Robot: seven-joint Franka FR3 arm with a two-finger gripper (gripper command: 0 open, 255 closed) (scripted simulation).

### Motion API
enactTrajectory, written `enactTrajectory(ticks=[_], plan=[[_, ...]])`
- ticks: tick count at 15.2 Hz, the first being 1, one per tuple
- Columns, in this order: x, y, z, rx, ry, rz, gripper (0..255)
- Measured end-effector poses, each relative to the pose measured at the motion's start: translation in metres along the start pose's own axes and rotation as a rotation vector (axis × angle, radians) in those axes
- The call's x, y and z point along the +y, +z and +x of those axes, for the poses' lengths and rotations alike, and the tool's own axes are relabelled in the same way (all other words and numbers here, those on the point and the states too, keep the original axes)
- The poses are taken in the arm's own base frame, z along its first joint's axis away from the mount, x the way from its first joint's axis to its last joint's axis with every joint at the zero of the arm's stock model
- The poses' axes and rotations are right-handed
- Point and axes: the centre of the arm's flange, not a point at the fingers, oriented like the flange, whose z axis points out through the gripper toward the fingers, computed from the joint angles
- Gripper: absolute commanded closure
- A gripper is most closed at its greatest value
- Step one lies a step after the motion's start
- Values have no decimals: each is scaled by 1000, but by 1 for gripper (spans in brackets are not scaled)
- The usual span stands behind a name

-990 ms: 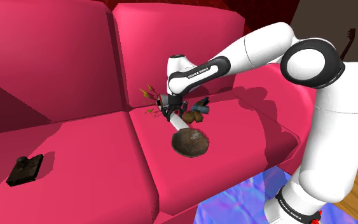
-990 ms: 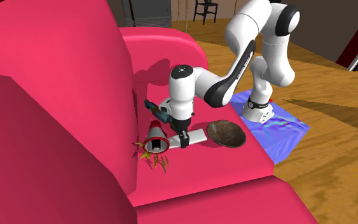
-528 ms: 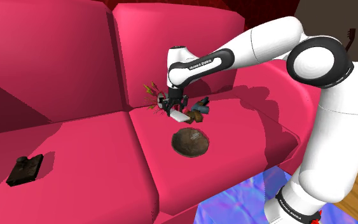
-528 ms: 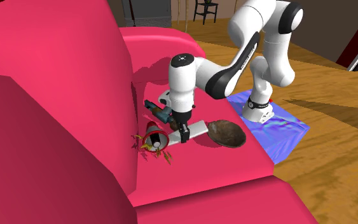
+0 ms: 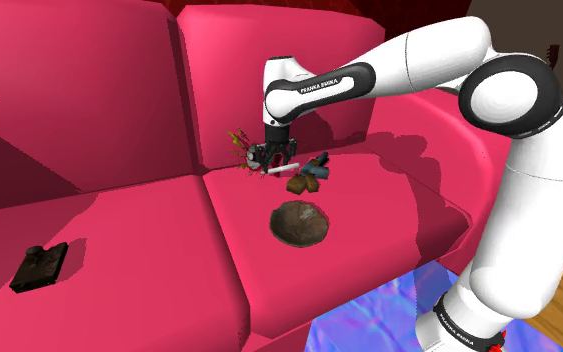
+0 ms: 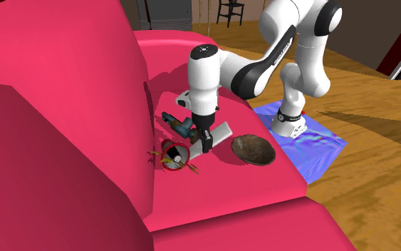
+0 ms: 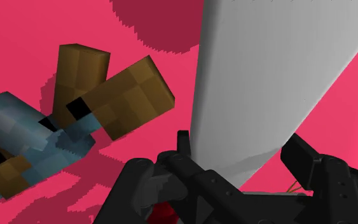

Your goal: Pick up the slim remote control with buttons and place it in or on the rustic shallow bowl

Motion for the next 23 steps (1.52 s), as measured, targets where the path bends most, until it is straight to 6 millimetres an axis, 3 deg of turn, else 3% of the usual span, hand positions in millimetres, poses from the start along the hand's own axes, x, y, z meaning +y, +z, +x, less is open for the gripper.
enactTrajectory(ticks=[6,10,20,23], plan=[[0,-28,-7,2,0,1,255],[-8,-29,-51,4,-1,2,255],[-21,-30,-181,3,-2,2,255],[-27,-19,-197,4,-1,2,255]])
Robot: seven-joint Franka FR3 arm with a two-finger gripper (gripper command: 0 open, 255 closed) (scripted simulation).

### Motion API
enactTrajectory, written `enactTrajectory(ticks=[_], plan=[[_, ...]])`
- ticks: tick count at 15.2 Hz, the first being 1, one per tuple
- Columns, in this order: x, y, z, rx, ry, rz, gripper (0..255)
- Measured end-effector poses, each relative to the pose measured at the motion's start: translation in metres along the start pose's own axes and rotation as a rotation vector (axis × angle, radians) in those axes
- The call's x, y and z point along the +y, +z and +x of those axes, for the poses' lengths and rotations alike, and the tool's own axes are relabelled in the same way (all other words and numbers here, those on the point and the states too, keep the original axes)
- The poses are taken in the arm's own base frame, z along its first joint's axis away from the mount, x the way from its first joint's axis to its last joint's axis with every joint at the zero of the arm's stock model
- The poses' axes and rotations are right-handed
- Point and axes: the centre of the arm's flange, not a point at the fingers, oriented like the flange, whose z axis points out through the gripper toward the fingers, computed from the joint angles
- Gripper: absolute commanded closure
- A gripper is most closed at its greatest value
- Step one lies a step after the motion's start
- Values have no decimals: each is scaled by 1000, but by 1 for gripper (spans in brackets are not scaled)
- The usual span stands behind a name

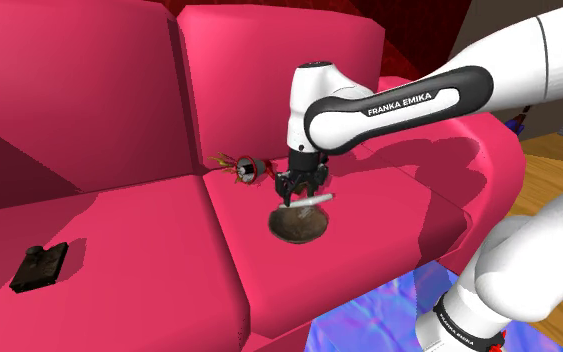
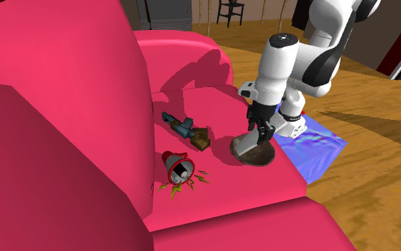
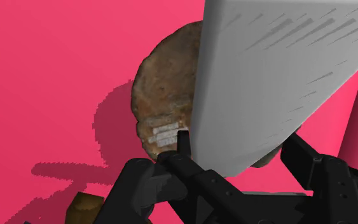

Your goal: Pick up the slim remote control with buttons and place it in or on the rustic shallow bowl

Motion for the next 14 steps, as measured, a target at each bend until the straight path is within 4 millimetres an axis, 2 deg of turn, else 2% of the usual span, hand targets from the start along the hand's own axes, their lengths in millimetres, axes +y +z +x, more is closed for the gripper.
enactTrajectory(ticks=[10,14], plan=[[-3,49,-4,4,-1,2,255],[-3,56,-3,6,-3,3,255]])
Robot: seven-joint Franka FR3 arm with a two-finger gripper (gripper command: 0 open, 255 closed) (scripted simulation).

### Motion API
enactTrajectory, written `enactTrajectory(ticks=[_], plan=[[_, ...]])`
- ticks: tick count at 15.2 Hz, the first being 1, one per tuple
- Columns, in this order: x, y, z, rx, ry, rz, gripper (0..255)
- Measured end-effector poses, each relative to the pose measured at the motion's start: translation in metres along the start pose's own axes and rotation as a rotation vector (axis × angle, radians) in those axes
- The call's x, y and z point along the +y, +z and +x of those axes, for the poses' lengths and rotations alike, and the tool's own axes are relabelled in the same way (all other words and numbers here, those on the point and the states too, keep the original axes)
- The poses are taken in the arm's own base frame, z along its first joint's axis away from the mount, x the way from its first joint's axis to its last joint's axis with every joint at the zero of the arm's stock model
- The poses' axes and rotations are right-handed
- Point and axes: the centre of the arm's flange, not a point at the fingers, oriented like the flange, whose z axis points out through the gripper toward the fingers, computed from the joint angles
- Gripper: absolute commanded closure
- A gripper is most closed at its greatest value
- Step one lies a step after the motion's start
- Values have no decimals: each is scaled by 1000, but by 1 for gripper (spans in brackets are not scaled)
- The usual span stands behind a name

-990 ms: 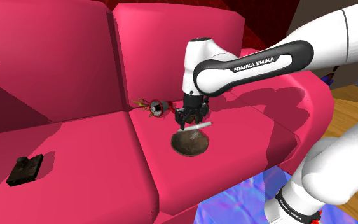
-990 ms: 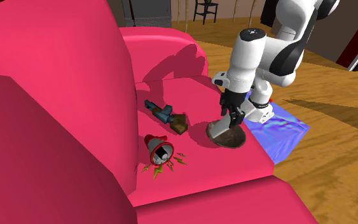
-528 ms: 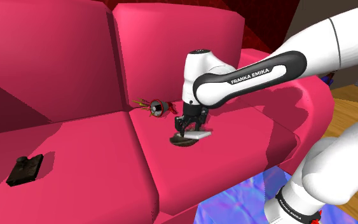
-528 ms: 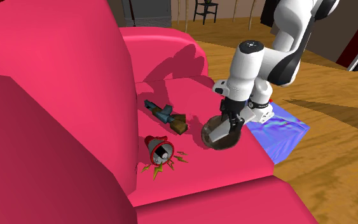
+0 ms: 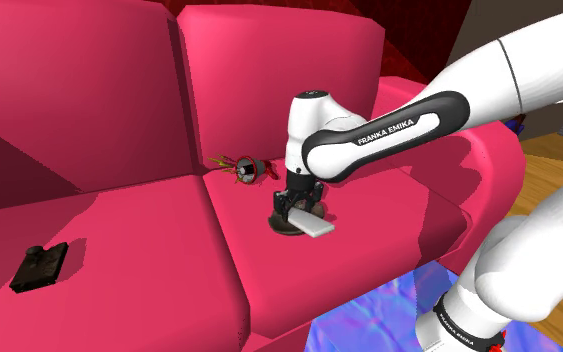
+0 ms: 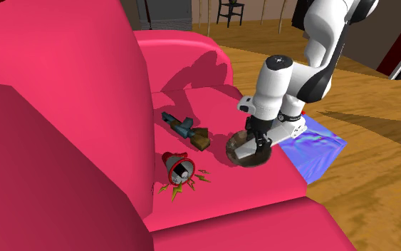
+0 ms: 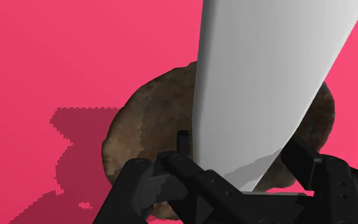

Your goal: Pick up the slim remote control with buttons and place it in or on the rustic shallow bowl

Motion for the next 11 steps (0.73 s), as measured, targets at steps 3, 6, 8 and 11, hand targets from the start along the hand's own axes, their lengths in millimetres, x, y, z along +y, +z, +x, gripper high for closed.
enactTrajectory(ticks=[3,6,8,11], plan=[[0,1,0,0,0,0,255],[2,3,0,-5,3,-3,0],[2,3,0,-6,3,-3,0],[2,-2,1,-6,3,-3,0]])
